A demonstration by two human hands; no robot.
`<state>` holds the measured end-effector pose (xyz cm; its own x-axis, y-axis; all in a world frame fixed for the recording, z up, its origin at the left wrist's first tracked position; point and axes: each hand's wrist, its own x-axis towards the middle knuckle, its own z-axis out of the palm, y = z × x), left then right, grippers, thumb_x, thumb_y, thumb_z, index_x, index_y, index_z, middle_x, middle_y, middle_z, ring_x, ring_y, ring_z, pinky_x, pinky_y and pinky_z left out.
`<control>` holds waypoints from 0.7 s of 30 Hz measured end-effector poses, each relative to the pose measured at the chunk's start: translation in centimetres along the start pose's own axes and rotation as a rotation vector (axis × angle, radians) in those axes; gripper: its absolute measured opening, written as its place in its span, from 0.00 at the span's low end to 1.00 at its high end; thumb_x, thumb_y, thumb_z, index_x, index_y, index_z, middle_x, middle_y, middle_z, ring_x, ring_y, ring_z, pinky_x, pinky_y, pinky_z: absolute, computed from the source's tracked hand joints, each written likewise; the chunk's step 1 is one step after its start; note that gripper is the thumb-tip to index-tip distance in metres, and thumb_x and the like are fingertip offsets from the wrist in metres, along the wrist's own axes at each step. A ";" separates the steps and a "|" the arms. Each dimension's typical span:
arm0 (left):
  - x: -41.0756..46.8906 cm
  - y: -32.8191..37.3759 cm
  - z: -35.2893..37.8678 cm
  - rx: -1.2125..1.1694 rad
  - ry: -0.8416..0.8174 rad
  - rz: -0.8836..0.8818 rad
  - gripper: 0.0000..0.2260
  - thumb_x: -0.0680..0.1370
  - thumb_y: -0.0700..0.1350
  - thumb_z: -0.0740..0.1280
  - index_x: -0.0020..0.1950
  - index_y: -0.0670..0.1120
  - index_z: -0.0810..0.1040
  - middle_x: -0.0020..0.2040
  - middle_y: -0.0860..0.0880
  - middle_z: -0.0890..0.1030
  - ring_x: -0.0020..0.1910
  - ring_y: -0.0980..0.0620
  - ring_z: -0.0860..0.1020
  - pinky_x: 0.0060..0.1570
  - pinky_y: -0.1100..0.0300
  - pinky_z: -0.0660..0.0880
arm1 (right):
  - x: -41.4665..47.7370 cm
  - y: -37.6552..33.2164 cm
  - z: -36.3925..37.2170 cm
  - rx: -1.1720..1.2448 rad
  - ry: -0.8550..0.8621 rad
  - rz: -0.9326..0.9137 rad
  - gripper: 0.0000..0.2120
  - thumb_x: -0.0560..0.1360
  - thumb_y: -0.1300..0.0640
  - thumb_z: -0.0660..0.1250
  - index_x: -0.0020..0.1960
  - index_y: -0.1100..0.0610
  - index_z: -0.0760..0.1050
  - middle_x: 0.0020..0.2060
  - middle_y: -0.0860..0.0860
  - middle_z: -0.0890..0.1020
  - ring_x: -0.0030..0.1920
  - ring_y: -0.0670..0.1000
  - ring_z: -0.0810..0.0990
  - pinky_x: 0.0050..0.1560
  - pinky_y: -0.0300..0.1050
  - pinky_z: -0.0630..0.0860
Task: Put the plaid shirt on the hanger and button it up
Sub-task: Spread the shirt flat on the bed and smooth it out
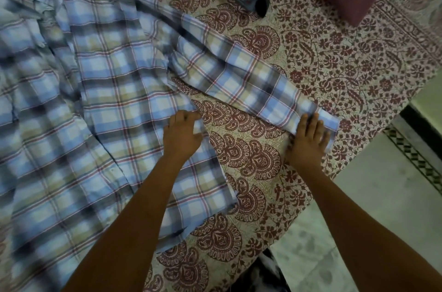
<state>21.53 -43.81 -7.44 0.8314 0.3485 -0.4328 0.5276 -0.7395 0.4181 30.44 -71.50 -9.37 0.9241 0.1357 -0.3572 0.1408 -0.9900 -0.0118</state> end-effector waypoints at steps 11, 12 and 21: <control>0.6 -5.7 -5.6 -0.173 0.204 -0.159 0.20 0.74 0.42 0.68 0.66 0.43 0.72 0.70 0.40 0.67 0.69 0.40 0.66 0.67 0.48 0.65 | 4.8 -13.5 -3.5 0.197 0.095 -0.436 0.32 0.73 0.49 0.46 0.74 0.62 0.57 0.73 0.61 0.61 0.73 0.62 0.59 0.71 0.62 0.53; 1.0 -6.2 -5.9 -0.148 0.203 -0.182 0.21 0.75 0.43 0.67 0.68 0.44 0.70 0.71 0.40 0.66 0.71 0.41 0.63 0.69 0.47 0.63 | 5.7 -14.8 -4.1 0.179 0.094 -0.488 0.32 0.73 0.49 0.45 0.74 0.61 0.57 0.73 0.60 0.61 0.73 0.62 0.59 0.71 0.62 0.53; 8.2 -10.2 -11.3 -0.018 0.230 -0.367 0.28 0.78 0.50 0.63 0.75 0.51 0.56 0.77 0.43 0.52 0.75 0.41 0.54 0.70 0.43 0.59 | 14.3 -29.9 -8.3 0.138 0.135 -0.689 0.28 0.78 0.51 0.53 0.75 0.58 0.53 0.75 0.60 0.55 0.75 0.60 0.53 0.74 0.58 0.47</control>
<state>24.93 -26.86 -6.24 0.6043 0.7072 -0.3670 0.7967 -0.5330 0.2847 42.41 -39.59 -6.36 0.6781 0.7271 -0.1076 0.6706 -0.6719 -0.3145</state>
